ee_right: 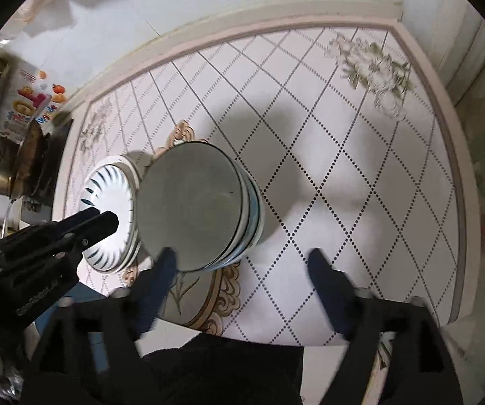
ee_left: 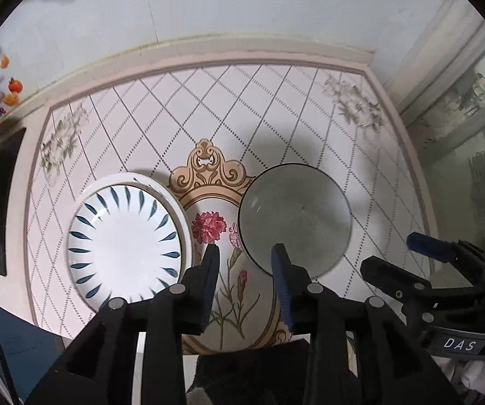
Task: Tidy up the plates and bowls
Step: 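Grasp the rim of the three-bowl stack with both tools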
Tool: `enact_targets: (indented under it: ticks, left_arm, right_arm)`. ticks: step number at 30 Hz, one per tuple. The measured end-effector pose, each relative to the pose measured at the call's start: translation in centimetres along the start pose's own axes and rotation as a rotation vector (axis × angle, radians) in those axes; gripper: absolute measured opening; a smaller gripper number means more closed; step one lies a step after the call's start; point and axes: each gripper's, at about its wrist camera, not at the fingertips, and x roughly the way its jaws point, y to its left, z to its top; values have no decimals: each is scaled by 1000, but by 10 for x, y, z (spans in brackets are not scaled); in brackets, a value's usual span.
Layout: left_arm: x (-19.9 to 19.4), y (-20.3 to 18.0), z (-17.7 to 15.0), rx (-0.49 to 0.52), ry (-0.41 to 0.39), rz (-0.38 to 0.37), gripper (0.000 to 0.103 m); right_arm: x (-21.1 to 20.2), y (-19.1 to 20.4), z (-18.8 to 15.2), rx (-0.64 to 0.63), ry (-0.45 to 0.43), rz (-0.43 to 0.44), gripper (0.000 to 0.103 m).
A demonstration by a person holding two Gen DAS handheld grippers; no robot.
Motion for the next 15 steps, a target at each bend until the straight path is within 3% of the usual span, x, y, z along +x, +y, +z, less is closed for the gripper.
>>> enact_targets:
  ticks: [2, 9, 15]
  left_arm:
    - [-11, -1, -1, 17, -6, -6, 79]
    - [-40, 6, -4, 20, -56, -33, 86]
    - [-63, 9, -11, 16, -78, -83, 95]
  right_arm:
    - [-15, 3, -7, -3, -22, -30, 93]
    - [-60, 14, -24, -14, -113, -62, 98]
    - [-90, 17, -34, 12, -159, -32, 99]
